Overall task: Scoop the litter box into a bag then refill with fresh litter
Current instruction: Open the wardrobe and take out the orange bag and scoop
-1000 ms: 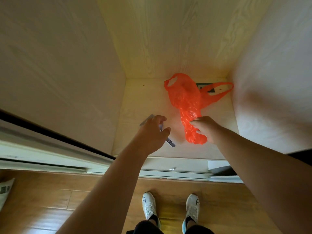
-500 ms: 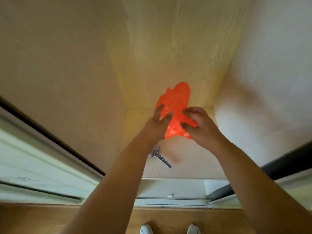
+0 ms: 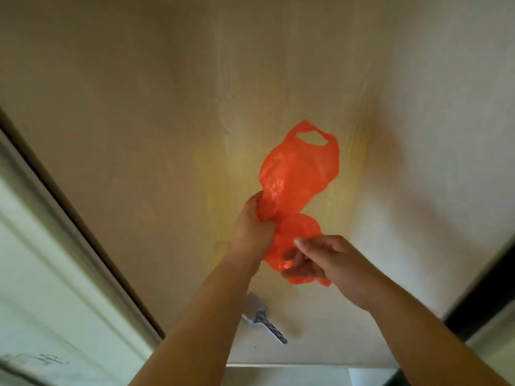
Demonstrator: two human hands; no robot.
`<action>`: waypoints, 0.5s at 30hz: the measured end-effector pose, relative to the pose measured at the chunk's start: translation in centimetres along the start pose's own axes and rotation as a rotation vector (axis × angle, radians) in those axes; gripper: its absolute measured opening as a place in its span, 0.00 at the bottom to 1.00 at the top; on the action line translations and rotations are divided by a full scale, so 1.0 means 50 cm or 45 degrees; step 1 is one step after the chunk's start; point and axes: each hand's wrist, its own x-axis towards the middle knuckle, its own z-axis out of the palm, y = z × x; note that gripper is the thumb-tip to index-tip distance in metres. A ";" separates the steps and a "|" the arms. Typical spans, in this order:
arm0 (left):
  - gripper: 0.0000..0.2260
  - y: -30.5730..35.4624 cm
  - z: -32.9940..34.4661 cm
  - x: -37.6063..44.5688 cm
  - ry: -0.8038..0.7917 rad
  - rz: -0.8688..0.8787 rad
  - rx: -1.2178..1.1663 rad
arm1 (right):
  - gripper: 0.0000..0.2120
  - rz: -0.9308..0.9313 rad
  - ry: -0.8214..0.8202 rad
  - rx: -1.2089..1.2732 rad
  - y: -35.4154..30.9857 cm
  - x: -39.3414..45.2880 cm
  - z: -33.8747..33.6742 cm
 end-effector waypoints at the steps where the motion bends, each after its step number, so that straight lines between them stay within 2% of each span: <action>1: 0.28 0.000 -0.002 -0.008 0.029 0.048 0.030 | 0.19 -0.020 0.137 0.072 -0.017 -0.001 -0.013; 3: 0.29 -0.004 -0.004 -0.032 0.024 0.194 0.089 | 0.23 -0.082 0.351 0.092 -0.041 0.004 -0.046; 6: 0.30 -0.014 0.000 -0.071 -0.103 0.557 0.359 | 0.43 -0.075 0.400 0.134 -0.077 0.017 -0.063; 7: 0.29 -0.021 0.001 -0.079 -0.137 0.694 0.457 | 0.46 -0.076 0.390 0.161 -0.083 0.024 -0.067; 9: 0.25 -0.035 0.005 -0.087 -0.188 0.865 0.615 | 0.44 -0.101 0.378 0.309 -0.097 0.032 -0.068; 11: 0.20 -0.059 0.005 -0.090 -0.235 0.965 0.722 | 0.36 -0.130 0.403 0.412 -0.105 0.038 -0.067; 13: 0.19 -0.075 -0.005 -0.095 -0.332 0.929 0.752 | 0.25 -0.146 0.431 0.373 -0.102 0.040 -0.062; 15: 0.22 -0.068 -0.019 -0.110 -0.473 0.768 0.713 | 0.20 -0.150 0.492 0.337 -0.090 0.037 -0.057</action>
